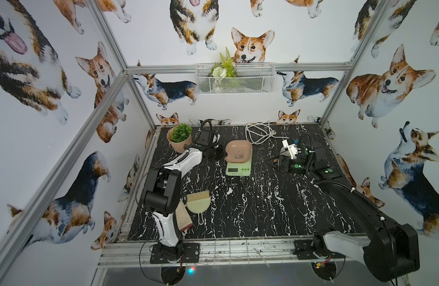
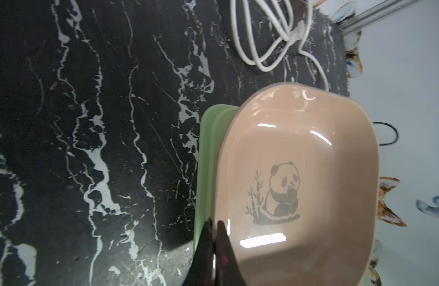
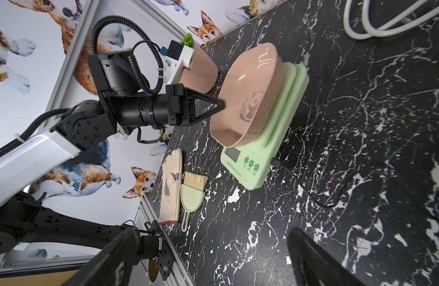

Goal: Charge the electronic scale
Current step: Place the electronic scale at the center of the board.

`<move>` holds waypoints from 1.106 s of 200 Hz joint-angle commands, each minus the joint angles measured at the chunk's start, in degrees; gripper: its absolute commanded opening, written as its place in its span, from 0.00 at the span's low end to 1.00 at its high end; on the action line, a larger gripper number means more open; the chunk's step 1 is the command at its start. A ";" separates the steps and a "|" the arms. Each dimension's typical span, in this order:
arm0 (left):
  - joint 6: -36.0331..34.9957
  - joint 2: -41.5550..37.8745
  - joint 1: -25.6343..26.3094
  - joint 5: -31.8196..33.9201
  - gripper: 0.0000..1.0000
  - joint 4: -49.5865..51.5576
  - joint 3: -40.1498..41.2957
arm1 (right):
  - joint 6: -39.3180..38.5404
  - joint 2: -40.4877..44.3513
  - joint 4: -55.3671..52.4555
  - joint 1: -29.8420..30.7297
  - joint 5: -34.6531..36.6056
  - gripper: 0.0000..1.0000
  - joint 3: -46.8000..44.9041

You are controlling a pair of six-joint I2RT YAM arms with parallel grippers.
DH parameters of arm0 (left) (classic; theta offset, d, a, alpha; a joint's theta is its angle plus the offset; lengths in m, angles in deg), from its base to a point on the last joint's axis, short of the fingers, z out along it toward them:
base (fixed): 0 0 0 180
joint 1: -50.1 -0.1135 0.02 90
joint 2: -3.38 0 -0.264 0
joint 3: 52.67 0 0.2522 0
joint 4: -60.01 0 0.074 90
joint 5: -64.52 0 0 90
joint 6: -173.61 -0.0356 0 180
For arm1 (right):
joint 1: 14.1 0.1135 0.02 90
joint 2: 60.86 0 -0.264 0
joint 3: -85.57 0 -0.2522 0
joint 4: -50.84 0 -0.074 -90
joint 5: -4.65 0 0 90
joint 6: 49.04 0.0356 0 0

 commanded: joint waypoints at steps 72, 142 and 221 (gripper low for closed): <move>1.54 8.91 0.57 13.36 0.00 10.53 -9.08 | -4.05 7.51 -3.76 -2.30 11.85 0.96 -2.82; 2.33 7.32 0.93 16.06 0.45 12.42 -8.86 | -7.37 12.37 -5.49 -2.64 18.72 0.99 -4.24; -9.18 -19.64 1.01 29.02 0.69 1.25 6.09 | -10.75 17.59 -5.50 -2.92 40.22 1.00 -9.32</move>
